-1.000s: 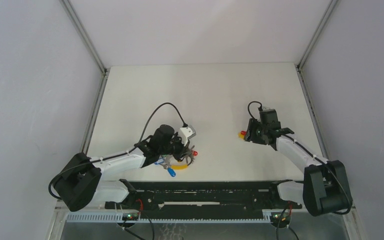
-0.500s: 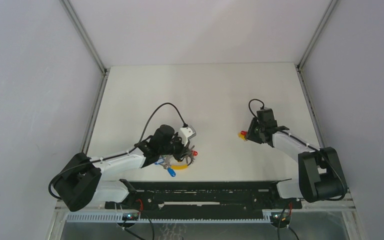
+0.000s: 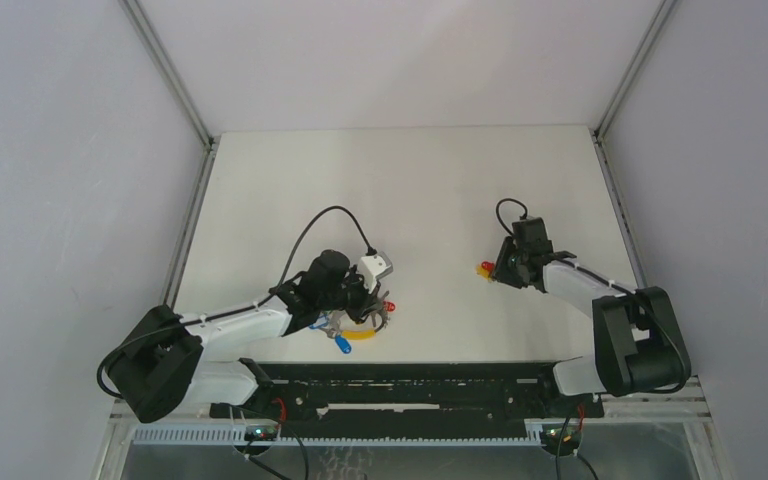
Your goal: Put the keys on the keyring
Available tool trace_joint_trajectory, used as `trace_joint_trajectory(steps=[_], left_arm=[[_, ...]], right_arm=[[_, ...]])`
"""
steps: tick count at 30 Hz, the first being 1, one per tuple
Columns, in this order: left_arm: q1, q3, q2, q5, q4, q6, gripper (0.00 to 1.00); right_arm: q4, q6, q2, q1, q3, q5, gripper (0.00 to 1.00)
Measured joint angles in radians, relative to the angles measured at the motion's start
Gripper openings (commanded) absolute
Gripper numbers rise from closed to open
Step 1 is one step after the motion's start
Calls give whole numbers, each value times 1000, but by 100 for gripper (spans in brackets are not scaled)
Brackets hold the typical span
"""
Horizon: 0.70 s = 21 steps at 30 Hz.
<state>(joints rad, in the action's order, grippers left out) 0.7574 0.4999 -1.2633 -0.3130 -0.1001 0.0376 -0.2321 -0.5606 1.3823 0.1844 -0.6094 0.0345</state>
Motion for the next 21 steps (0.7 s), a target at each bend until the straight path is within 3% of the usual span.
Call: trace_joint_trajectory(steps=[8,21], left_arm=[[6,0,0,4,6,0,0],[12,0,0,15,13,0,0]], right_arm=[[25,3,42,34,-22,24,27],[-25,71,142,239,-164,37,26]])
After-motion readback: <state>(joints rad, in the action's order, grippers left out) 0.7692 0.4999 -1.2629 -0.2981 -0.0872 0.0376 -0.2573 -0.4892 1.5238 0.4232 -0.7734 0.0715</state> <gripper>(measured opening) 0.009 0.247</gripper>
